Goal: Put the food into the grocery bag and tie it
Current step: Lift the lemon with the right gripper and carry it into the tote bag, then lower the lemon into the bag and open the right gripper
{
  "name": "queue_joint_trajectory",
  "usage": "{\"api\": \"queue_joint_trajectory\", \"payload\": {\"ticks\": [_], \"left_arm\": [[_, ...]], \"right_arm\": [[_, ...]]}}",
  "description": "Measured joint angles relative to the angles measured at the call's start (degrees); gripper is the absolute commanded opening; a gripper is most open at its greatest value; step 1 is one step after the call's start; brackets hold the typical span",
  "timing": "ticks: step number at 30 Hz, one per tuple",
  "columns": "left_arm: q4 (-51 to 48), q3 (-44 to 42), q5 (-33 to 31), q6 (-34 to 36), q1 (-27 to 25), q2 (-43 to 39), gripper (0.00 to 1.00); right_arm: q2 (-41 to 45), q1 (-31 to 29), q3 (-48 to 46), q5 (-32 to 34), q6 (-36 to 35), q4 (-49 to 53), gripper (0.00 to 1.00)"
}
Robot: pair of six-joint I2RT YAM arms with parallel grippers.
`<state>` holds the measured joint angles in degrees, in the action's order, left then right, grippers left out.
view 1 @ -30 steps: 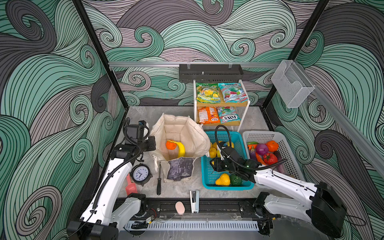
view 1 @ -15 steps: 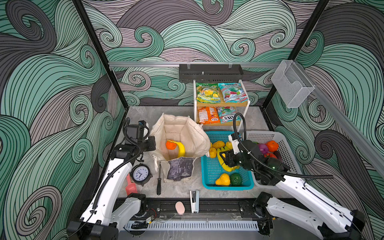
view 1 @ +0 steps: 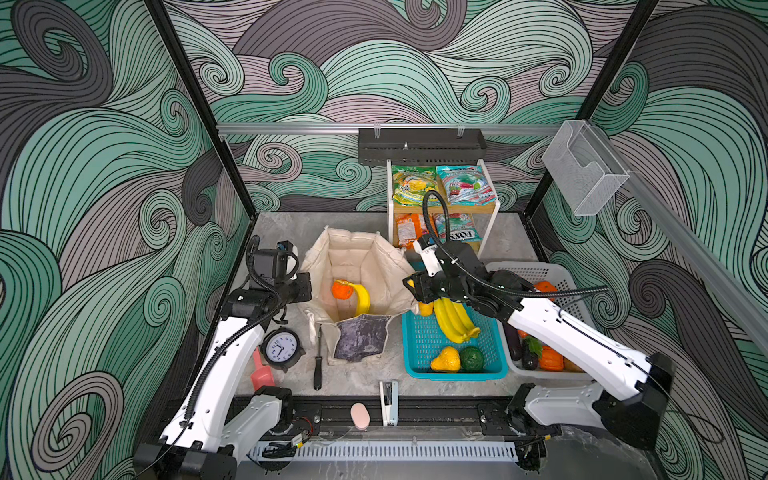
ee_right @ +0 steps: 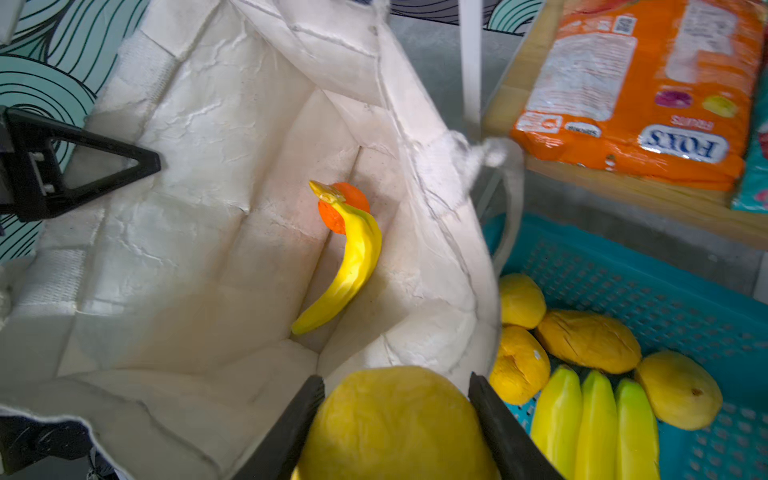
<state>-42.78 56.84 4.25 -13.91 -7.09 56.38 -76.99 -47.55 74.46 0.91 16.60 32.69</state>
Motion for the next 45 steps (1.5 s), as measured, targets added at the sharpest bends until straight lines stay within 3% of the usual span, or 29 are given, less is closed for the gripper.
{"api": "queue_joint_trajectory", "payload": {"ticks": [10, 18, 33, 45], "left_arm": [[0.2, 0.0, 1.4, 0.0, 0.0, 0.0, 0.00], [0.4, 0.0, 1.8, 0.0, 0.0, 0.0, 0.00], [0.5, -0.1, 2.0, 0.0, 0.0, 0.0, 0.00], [1.0, -0.6, 2.0, 0.0, 0.0, 0.0, 0.00]], "right_arm": [[-20.2, -3.1, 17.0, -2.8, -2.8, -1.8, 0.44], [-32.4, -7.0, 22.5, -3.9, -2.9, -1.9, 0.44], [-38.5, -11.1, 21.8, -10.0, -0.4, -4.2, 0.43], [-43.9, -11.2, 19.9, -8.4, 0.0, -4.5, 0.44]]}}
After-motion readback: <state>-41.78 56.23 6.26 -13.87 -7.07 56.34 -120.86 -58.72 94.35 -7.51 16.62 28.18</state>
